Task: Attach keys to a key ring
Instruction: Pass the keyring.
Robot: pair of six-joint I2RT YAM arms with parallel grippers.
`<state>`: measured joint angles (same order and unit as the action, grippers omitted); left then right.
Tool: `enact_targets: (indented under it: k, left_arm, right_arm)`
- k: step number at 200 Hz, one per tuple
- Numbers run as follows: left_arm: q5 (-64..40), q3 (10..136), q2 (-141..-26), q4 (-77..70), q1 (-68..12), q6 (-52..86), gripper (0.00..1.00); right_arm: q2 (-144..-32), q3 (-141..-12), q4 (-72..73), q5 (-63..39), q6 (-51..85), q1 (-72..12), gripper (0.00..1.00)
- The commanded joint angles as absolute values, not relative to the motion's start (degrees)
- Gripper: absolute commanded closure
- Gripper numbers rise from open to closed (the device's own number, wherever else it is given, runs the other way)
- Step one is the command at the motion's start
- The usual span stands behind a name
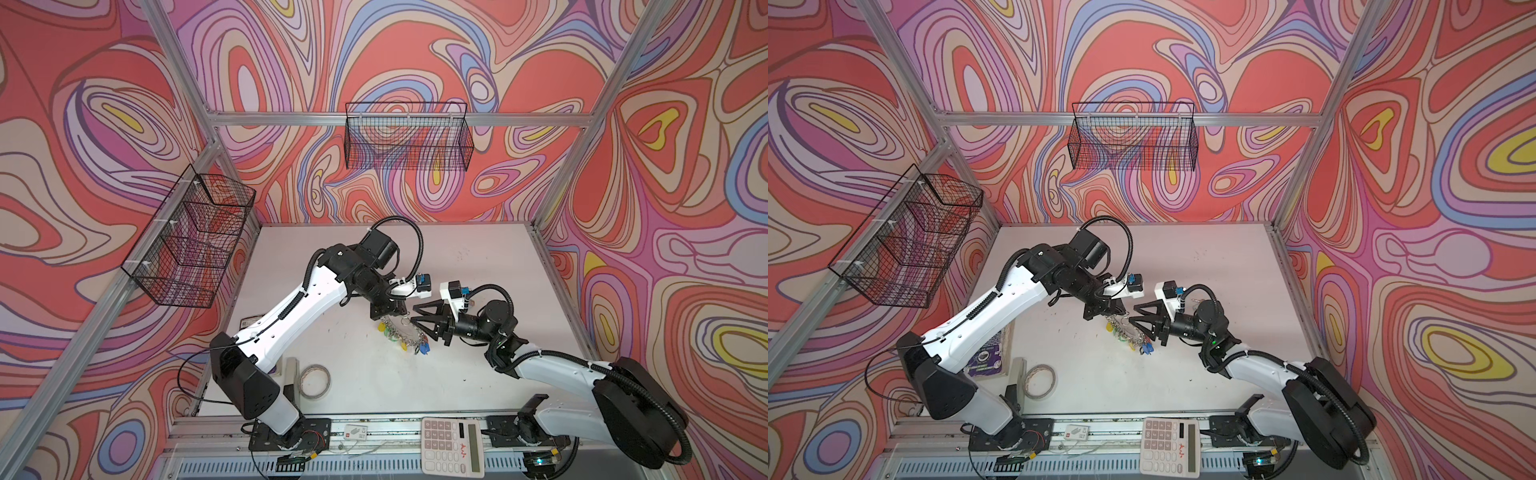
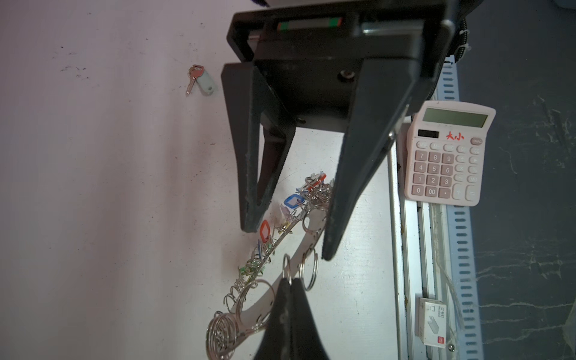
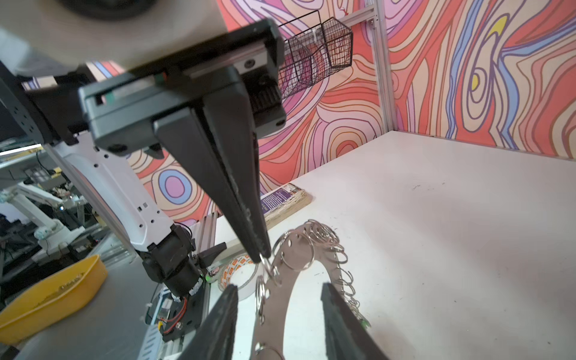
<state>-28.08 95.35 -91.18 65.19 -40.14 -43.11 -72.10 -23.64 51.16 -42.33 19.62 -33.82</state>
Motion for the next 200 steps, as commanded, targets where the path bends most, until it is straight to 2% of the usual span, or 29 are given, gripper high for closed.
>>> enact_targets:
  k: [1,50,98,124,200]
  left_arm:
    - [-30.23,98.3,-92.06,68.94,-40.34,-47.97,1.0]
    - [-31.51,100.54,-93.86,71.73,-40.34,-50.62,1.0]
    - [-32.07,100.88,-94.09,71.63,-40.34,-50.89,1.0]
    - [-32.24,100.82,-94.33,71.8,-40.43,-50.89,1.0]
    - [-32.01,100.9,-94.79,71.77,-40.78,-50.39,1.0]
  right_arm:
    - [-73.49,-25.37,50.99,-45.59,18.83,-34.01,0.65]
    - [-74.93,-27.0,50.57,-46.19,18.2,-34.01,0.82]
    - [-76.13,-27.59,50.33,-46.8,18.02,-34.03,0.93]
    - [-76.64,-27.77,50.44,-47.0,18.11,-34.1,0.93]
    - [-76.28,-28.81,50.24,-48.12,18.54,-34.53,0.87]
